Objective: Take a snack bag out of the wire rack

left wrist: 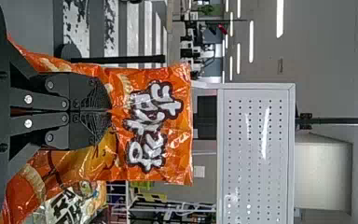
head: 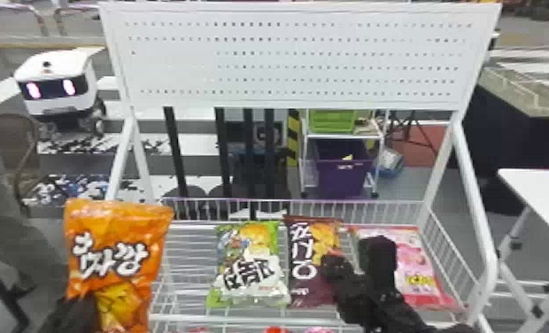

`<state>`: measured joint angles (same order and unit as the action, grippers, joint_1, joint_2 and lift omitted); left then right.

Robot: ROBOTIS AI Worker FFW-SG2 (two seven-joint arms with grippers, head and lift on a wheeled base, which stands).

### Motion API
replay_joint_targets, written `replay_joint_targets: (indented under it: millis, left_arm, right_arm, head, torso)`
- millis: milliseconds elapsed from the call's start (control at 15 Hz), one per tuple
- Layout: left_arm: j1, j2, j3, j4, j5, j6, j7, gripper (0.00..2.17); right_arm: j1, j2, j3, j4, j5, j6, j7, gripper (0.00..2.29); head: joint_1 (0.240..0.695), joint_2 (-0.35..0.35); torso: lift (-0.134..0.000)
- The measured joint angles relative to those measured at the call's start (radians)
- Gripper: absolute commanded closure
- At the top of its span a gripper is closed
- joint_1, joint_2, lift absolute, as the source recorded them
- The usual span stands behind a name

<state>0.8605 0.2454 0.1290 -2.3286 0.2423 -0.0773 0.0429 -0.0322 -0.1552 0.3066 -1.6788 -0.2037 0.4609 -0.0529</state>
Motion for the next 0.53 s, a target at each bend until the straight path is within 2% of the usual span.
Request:
replay_joint_targets:
  millis: [267,533]
  left_arm:
    - [0.002,0.0,0.0,0.0,0.0,0.0,0.0,1.96]
    - [0.003,0.002,-0.001,-0.005,0.0,0.0,0.0,1.96]
  right_arm:
    - [0.042,-0.011,-0.009,-0.081,-0.003,-0.007,-0.013,2.25]
    - [0.154,-0.053,-0.042,-0.303,-0.006,-0.011,-0.024,2.25]
  head:
    - [0.499,0.0]
    - [0.499,0.0]
  torso:
    - [0.0]
    - [0.0]
